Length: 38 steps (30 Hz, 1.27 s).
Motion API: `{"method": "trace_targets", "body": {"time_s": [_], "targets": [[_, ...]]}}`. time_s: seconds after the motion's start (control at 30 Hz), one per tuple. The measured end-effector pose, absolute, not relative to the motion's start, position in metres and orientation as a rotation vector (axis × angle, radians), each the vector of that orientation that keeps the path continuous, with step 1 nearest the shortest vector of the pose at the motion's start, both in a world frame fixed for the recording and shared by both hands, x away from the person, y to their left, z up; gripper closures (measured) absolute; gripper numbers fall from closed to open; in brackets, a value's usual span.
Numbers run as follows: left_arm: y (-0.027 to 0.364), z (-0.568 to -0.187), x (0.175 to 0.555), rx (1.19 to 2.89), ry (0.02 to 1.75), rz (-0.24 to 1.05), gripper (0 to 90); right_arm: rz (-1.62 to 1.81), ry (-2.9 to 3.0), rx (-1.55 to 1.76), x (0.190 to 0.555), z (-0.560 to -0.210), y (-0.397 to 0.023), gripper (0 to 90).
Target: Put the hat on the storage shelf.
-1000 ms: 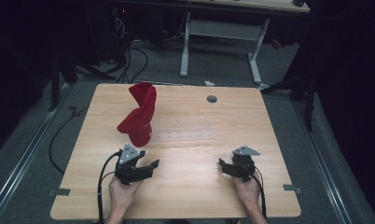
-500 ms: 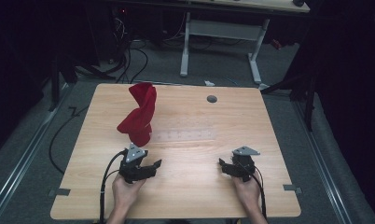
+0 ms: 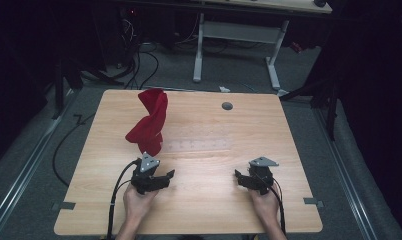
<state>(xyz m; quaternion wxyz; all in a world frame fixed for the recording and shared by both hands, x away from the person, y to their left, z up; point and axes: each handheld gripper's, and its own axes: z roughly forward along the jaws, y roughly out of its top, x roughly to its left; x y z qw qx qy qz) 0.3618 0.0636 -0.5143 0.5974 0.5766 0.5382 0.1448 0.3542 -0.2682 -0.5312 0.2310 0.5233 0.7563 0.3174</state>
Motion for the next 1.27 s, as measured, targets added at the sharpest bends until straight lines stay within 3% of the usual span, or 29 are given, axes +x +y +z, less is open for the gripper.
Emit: {"method": "trace_targets", "body": {"time_s": [0.83,1.27], "targets": [[0.049,-0.544,0.370,1.445,1.271,0.432,33.3,0.873,2.079,1.439,0.354,-0.531,-0.268,31.6],[0.050,-0.546,0.372,1.421,1.316,0.416,28.9,0.873,2.080,1.439,0.354,-0.531,-0.268,31.6]]}}
